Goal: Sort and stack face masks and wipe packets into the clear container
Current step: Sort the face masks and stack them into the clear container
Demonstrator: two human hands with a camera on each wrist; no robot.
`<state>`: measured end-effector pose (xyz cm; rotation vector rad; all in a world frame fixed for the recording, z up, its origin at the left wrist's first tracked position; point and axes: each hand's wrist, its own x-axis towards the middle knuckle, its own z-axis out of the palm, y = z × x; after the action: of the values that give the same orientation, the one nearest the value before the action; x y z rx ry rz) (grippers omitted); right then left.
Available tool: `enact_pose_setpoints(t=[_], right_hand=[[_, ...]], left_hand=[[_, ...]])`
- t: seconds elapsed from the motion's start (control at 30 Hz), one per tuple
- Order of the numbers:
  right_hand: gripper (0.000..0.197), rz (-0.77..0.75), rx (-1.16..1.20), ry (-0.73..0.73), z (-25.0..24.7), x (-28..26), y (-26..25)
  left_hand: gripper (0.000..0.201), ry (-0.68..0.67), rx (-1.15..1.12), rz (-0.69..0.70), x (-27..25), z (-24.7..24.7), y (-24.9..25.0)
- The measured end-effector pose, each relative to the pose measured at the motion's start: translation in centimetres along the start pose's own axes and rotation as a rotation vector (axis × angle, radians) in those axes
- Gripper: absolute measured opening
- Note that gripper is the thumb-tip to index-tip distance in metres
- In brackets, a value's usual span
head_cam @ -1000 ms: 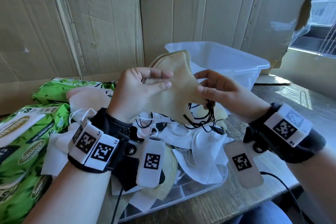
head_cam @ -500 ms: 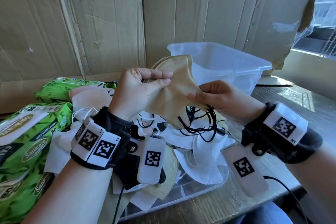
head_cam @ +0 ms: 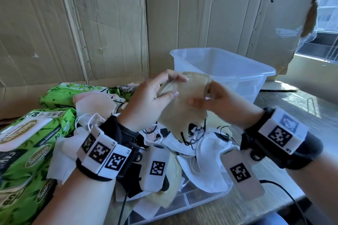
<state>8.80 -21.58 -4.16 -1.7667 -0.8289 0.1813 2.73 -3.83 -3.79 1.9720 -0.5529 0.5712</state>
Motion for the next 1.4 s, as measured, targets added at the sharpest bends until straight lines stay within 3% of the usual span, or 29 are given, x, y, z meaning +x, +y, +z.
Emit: enact_pose_setpoints(t=[0.1,0.17,0.2,0.27,0.33,0.43,0.53,0.6,0.67,0.73,0.83,0.9,0.97,1.03,1.17,1.23,1.3,1.4], right_hand=[[0.013,-0.077,0.059,0.102,0.9,0.7,-0.1],[0.012,-0.166,0.193,0.271,1.0,1.3,-0.2],[0.013,-0.208,0.259,0.343,1.0,1.4,-0.3],[0.019,-0.264,0.285,0.374,1.4,1.5,-0.1],[0.038,-0.253,0.184,0.301,1.9,1.4,0.6],[0.053,-0.177,0.128,0.21,2.4,0.8,0.9],[0.046,-0.117,0.192,0.199,1.7,0.6,0.5],[0.044,-0.071,0.19,0.16,1.0,0.4,0.1],[0.042,-0.025,0.155,0.136,0.0,0.4,-0.2],[0.044,0.01,0.115,0.175,-1.1,0.2,-0.4],[0.048,0.04,0.077,0.179,-2.4,-0.3,-0.7],[0.055,0.065,-0.017,0.086,-2.7,-0.8,-0.8],[0.064,0.09,-0.166,0.011,-2.9,-1.1,-0.4],[0.061,0.103,-0.193,0.039,-3.3,-1.4,0.1],[0.049,0.13,0.08,0.196,-3.6,-1.5,0.8],[0.037,0.173,0.079,0.203,-3.3,-1.4,1.3],[0.03,0.242,-0.217,0.071,-2.7,-1.3,1.9],[0.038,0.343,-0.8,-0.353,-1.3,-1.4,3.4]], left_hand=[[0.036,0.263,-0.039,-0.013,0.1,0.4,0.0],[0.04,0.465,-0.157,-0.136,0.3,0.8,-0.2],[0.045,0.486,-0.233,-0.221,0.3,1.2,-0.3],[0.062,0.417,-0.433,-0.385,0.4,2.1,-0.5],[0.08,0.371,-0.479,-0.426,0.4,2.8,-0.6],[0.07,0.374,-0.318,-0.361,0.2,3.3,-0.2],[0.077,0.451,-0.3,-0.288,0.3,2.4,-1.1],[0.083,0.495,-0.296,-0.161,0.2,1.6,-0.9],[0.078,0.411,-0.2,-0.046,0.1,0.8,-1.0],[0.057,0.226,-0.156,-0.018,0.1,0.2,-0.7],[0.045,-0.027,-0.096,-0.081,0.0,0.2,-0.6],[0.04,-0.081,-0.069,-0.153,-0.2,0.5,-0.6],[0.034,-0.016,-0.071,-0.23,-0.1,0.4,-0.8],[0.026,0.062,-0.084,-0.283,0.0,0.0,-1.0],[0.024,0.128,-0.078,-0.291,0.0,-0.6,-0.9],[0.021,0.22,0.089,-0.251,0.0,-1.0,-1.0],[0.02,0.296,0.315,-0.212,0.0,-1.8,-1.1],[0.027,0.322,0.402,-0.187,0.2,-2.5,-1.2]])
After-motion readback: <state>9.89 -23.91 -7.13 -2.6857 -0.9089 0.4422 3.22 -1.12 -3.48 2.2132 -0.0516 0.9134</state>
